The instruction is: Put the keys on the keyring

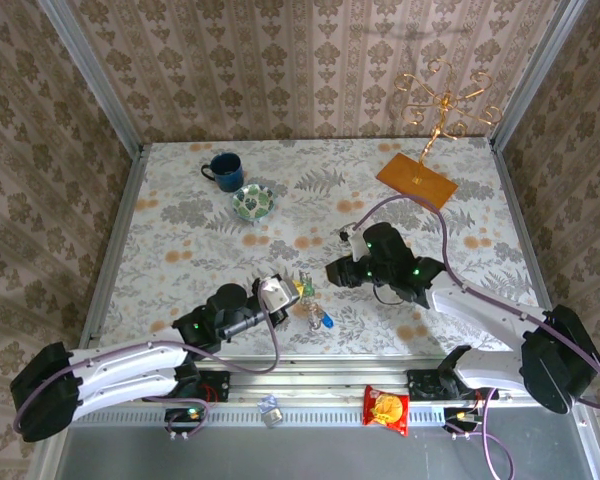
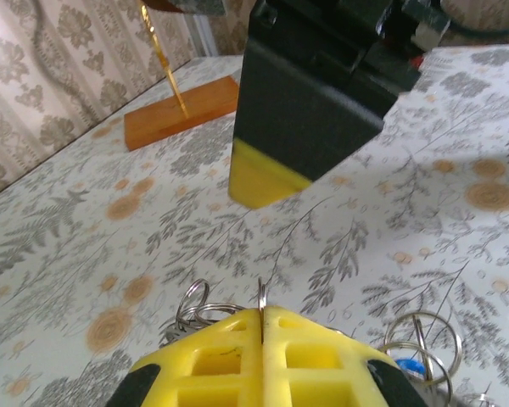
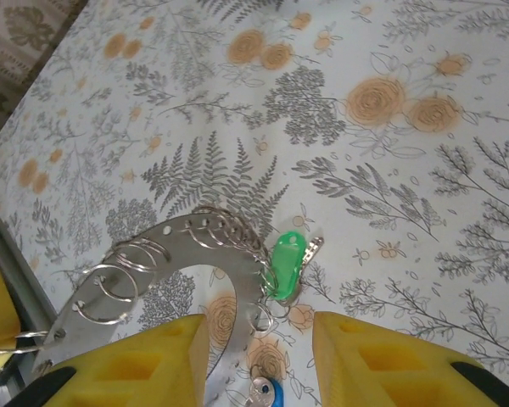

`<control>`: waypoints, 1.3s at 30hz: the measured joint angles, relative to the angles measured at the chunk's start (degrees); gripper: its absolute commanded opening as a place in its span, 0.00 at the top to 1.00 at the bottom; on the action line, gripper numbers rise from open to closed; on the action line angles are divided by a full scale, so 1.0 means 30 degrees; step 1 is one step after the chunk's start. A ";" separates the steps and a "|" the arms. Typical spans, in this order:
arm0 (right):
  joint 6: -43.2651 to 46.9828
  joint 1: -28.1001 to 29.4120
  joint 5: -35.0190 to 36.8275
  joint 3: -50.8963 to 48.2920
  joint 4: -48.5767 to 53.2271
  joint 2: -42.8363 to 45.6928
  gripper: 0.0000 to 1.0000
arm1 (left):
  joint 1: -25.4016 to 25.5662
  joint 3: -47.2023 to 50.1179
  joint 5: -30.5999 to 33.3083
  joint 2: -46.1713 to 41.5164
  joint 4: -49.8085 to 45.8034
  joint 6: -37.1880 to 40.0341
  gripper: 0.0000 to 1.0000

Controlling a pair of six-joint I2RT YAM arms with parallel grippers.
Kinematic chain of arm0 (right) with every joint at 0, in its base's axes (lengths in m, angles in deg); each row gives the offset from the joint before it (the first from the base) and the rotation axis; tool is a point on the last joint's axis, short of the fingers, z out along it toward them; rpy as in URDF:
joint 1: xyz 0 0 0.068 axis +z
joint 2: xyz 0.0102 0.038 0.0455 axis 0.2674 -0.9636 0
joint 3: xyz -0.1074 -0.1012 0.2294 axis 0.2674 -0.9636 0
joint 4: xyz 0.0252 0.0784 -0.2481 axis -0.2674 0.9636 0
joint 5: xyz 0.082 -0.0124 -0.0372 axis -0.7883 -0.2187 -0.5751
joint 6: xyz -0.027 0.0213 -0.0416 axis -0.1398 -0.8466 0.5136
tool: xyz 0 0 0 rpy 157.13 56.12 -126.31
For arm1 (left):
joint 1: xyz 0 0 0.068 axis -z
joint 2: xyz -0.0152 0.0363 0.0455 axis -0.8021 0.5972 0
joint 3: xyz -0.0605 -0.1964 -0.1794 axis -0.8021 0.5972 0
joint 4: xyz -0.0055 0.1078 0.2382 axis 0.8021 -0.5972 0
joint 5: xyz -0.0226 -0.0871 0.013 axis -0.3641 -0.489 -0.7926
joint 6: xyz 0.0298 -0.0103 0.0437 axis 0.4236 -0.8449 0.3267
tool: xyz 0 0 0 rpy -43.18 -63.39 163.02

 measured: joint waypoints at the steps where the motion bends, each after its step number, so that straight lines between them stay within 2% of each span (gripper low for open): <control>1: -0.0146 -0.0117 0.0044 0.0109 0.0291 -0.0029 0.62 | -0.0007 -0.0080 0.0233 -0.0189 -0.0393 0.0117 1.00; 12: -0.0692 -0.1086 0.0714 0.0197 0.2040 0.0998 0.62 | -0.0270 -0.3453 0.2703 -0.4561 -0.8531 0.1610 1.00; 17: -0.0692 -0.1246 0.0823 0.0197 0.2222 0.1188 0.63 | -0.0874 -0.5668 0.2812 -0.4116 -1.2386 0.2127 1.00; 21: -0.0678 -0.1341 0.0947 0.0197 0.2572 0.1195 0.63 | -0.1698 -0.7322 0.1770 -0.1902 -1.4819 0.2543 1.00; 26: -0.0605 -0.1523 0.1151 0.0197 0.3009 0.1333 0.63 | -0.3147 -0.8823 -0.0750 0.1894 -1.6415 0.3279 1.00; 31: -0.0495 -0.1712 0.1217 0.0197 0.3286 0.1603 0.63 | -0.4284 -1.1176 -0.2783 0.6652 -1.6014 0.4269 1.00; 39: -0.0095 -0.2200 0.1297 0.0175 0.4007 0.2142 0.63 | -0.5617 -1.4185 -0.4503 1.2932 -1.5016 0.5246 1.00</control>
